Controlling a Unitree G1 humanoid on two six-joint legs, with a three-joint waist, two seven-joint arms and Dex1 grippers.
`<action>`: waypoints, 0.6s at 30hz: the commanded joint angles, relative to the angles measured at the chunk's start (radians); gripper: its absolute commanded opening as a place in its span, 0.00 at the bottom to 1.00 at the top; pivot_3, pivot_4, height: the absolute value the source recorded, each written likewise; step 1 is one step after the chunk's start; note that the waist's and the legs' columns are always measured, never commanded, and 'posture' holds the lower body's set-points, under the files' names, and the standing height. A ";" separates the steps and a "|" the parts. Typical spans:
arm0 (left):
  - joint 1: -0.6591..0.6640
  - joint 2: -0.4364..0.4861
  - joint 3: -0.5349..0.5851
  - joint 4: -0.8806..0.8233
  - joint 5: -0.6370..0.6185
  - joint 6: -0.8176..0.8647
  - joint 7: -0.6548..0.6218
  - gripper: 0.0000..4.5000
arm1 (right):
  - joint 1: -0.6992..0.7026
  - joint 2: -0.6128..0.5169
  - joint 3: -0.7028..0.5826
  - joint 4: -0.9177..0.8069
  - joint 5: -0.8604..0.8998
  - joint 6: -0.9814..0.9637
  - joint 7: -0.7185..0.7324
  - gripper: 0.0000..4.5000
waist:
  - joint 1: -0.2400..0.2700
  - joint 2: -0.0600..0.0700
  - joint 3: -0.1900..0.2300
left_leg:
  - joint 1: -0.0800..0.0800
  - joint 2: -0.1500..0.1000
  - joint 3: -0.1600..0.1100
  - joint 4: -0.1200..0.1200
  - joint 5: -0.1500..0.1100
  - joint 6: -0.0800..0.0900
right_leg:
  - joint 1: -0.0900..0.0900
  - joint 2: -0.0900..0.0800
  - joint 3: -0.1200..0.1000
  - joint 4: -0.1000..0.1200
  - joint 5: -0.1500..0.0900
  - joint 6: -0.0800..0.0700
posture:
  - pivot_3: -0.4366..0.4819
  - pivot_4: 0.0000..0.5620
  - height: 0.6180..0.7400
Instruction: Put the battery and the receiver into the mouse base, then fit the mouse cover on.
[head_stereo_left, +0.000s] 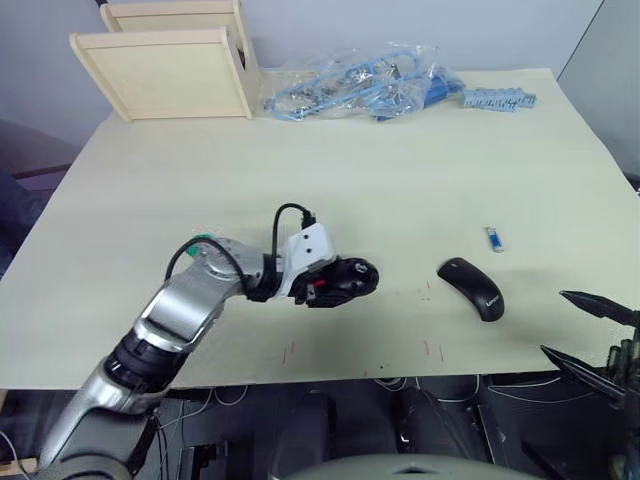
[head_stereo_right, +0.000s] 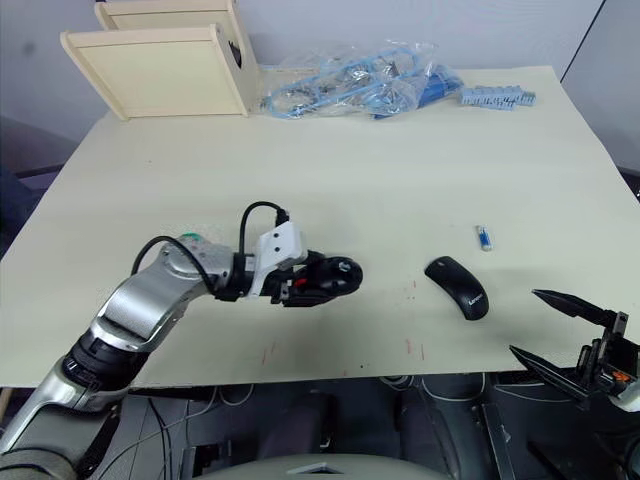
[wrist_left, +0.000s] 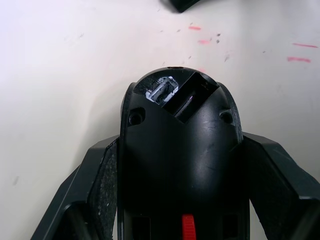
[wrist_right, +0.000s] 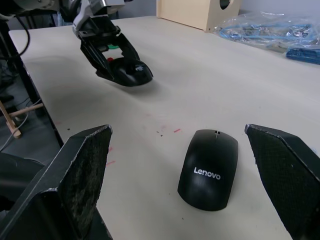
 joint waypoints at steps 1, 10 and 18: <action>-0.038 -0.022 -0.046 0.022 0.034 -0.036 -0.022 0.65 | 0.002 -0.025 -0.024 -0.046 0.001 0.035 -0.052 1.00 | 0.001 0.000 0.000 | 0.000 0.000 0.000 0.000 0.000 0.000 | 0.000 0.000 0.000 0.000 0.000 0.000 | 0.48 0.27 1.00; -0.077 -0.111 -0.150 0.143 0.151 -0.098 -0.017 0.65 | -0.004 -0.048 -0.014 -0.087 -0.047 0.103 -0.167 1.00 | 0.002 0.000 0.000 | 0.000 -0.001 0.000 0.000 0.000 0.000 | 0.000 0.000 0.000 0.000 0.000 0.000 | 0.48 0.27 1.00; -0.067 -0.122 -0.159 0.164 0.186 -0.090 -0.026 0.65 | -0.037 -0.085 -0.014 -0.159 -0.048 0.296 -0.378 1.00 | 0.003 0.002 -0.001 | 0.000 0.000 0.000 0.000 0.000 0.000 | 0.000 0.000 0.000 0.001 0.000 0.000 | 0.48 0.27 1.00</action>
